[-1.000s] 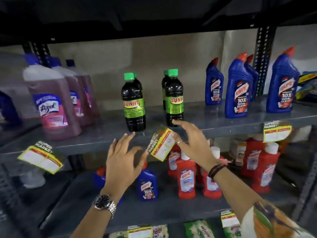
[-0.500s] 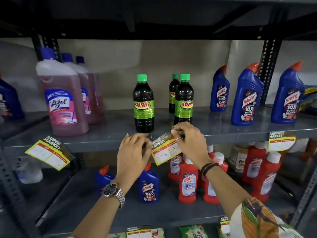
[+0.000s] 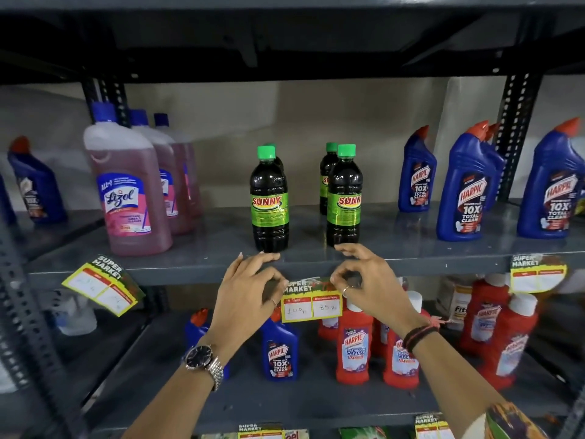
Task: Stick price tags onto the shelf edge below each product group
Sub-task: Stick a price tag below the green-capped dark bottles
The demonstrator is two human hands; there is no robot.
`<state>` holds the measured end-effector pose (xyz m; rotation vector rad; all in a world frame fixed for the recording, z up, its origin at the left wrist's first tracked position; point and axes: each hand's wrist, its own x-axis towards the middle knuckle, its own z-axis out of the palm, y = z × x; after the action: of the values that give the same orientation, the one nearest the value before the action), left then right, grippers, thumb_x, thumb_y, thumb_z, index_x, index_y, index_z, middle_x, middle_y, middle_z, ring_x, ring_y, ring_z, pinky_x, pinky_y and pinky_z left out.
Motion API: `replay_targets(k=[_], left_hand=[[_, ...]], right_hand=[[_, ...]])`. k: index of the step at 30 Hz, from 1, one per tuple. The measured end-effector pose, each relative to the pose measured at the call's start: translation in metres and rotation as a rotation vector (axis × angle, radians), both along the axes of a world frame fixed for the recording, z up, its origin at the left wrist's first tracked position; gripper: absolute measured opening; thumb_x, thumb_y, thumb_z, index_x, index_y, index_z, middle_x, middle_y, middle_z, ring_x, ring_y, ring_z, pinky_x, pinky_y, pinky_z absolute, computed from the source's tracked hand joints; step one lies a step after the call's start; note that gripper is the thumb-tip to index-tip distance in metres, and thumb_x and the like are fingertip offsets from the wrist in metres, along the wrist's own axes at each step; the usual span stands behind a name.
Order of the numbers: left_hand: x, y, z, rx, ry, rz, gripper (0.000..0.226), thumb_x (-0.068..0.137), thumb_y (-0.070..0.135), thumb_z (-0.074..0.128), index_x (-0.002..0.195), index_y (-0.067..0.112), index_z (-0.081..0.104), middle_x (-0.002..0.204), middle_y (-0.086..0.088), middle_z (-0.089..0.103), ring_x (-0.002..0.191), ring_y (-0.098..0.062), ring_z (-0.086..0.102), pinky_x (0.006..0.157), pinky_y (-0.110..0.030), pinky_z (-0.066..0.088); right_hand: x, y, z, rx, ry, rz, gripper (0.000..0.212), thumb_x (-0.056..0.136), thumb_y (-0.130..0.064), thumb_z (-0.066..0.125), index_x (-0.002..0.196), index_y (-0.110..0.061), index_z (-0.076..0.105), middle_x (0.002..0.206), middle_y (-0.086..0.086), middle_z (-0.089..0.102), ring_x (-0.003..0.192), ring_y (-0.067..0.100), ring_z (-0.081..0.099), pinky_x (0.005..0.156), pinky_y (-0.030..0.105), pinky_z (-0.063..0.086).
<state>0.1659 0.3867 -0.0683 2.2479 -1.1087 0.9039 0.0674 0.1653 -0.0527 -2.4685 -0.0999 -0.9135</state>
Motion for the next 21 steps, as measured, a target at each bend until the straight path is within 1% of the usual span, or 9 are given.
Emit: replay_targets(k=[2, 4, 6, 10, 12, 14, 16, 19, 21], left_hand=[[-0.001, -0.002, 0.004, -0.061, 0.025, 0.009, 0.022, 0.088, 0.045, 0.051, 0.084, 0.028, 0.064, 0.121, 0.012, 0.063, 0.11, -0.006, 0.055, 0.11, -0.029, 0.022], [-0.001, -0.005, 0.009, -0.107, 0.043, 0.033, 0.018, 0.087, 0.044, 0.057, 0.082, 0.027, 0.063, 0.114, 0.014, 0.066, 0.099, -0.007, 0.059, 0.1, -0.026, 0.03], [0.0, -0.009, 0.012, -0.125, 0.053, 0.052, 0.017, 0.086, 0.042, 0.06, 0.082, 0.027, 0.063, 0.108, 0.014, 0.067, 0.093, -0.008, 0.061, 0.091, -0.026, 0.033], [0.005, -0.015, 0.015, -0.134, 0.054, 0.082, 0.016, 0.084, 0.043, 0.062, 0.079, 0.028, 0.061, 0.1, 0.015, 0.068, 0.089, -0.01, 0.061, 0.083, -0.027, 0.034], [0.005, -0.017, 0.013, -0.156, 0.045, 0.096, 0.016, 0.082, 0.042, 0.065, 0.078, 0.027, 0.059, 0.096, 0.015, 0.069, 0.086, -0.01, 0.061, 0.081, -0.027, 0.035], [0.005, -0.019, 0.012, -0.21, 0.054, 0.103, 0.02, 0.08, 0.042, 0.067, 0.08, 0.025, 0.056, 0.092, 0.014, 0.07, 0.082, -0.011, 0.063, 0.081, -0.027, 0.036], [0.004, -0.022, 0.01, -0.249, 0.057, 0.118, 0.027, 0.078, 0.048, 0.066, 0.084, 0.024, 0.055, 0.089, 0.013, 0.069, 0.081, -0.011, 0.063, 0.082, -0.028, 0.037], [0.003, -0.03, 0.009, -0.274, 0.066, 0.173, 0.043, 0.075, 0.064, 0.057, 0.087, 0.023, 0.055, 0.086, 0.011, 0.068, 0.081, -0.013, 0.061, 0.08, -0.028, 0.036], [0.002, -0.035, 0.008, -0.3, 0.089, 0.206, 0.048, 0.071, 0.069, 0.055, 0.087, 0.024, 0.055, 0.084, 0.01, 0.066, 0.081, -0.013, 0.058, 0.08, -0.025, 0.031]], right_hand=[[0.003, 0.001, 0.002, 0.034, -0.044, -0.009, 0.006, 0.077, -0.016, 0.069, 0.076, -0.022, 0.07, 0.123, -0.007, 0.057, 0.111, 0.001, 0.05, 0.09, 0.027, 0.045], [0.005, 0.001, 0.004, 0.056, -0.084, -0.031, 0.005, 0.078, -0.017, 0.067, 0.076, -0.021, 0.069, 0.114, -0.007, 0.06, 0.102, 0.001, 0.054, 0.085, 0.023, 0.045], [0.007, 0.002, 0.007, 0.069, -0.115, -0.051, 0.005, 0.079, -0.018, 0.066, 0.075, -0.02, 0.067, 0.107, -0.008, 0.06, 0.094, 0.002, 0.057, 0.081, 0.022, 0.045], [0.011, 0.003, 0.008, 0.057, -0.159, -0.081, 0.006, 0.076, -0.019, 0.068, 0.073, -0.019, 0.062, 0.101, -0.006, 0.062, 0.089, 0.005, 0.058, 0.076, 0.027, 0.051], [0.013, 0.003, 0.007, 0.057, -0.159, -0.099, 0.011, 0.074, -0.019, 0.07, 0.077, -0.02, 0.06, 0.096, -0.006, 0.062, 0.086, 0.007, 0.058, 0.073, 0.029, 0.053], [0.015, 0.005, 0.005, 0.065, -0.151, -0.123, 0.02, 0.073, -0.022, 0.072, 0.086, -0.021, 0.057, 0.091, -0.005, 0.061, 0.084, 0.009, 0.057, 0.071, 0.03, 0.053], [0.019, 0.008, 0.003, 0.045, -0.143, -0.166, 0.029, 0.072, -0.033, 0.073, 0.092, -0.023, 0.055, 0.089, -0.005, 0.06, 0.084, 0.011, 0.055, 0.071, 0.028, 0.048], [0.026, 0.016, 0.003, -0.017, -0.171, -0.251, 0.036, 0.071, -0.048, 0.069, 0.094, -0.023, 0.056, 0.085, -0.01, 0.058, 0.085, 0.011, 0.05, 0.072, 0.029, 0.039], [0.028, 0.018, 0.003, 0.008, -0.177, -0.268, 0.037, 0.071, -0.05, 0.068, 0.094, -0.024, 0.057, 0.083, -0.011, 0.056, 0.086, 0.012, 0.048, 0.071, 0.03, 0.037]])
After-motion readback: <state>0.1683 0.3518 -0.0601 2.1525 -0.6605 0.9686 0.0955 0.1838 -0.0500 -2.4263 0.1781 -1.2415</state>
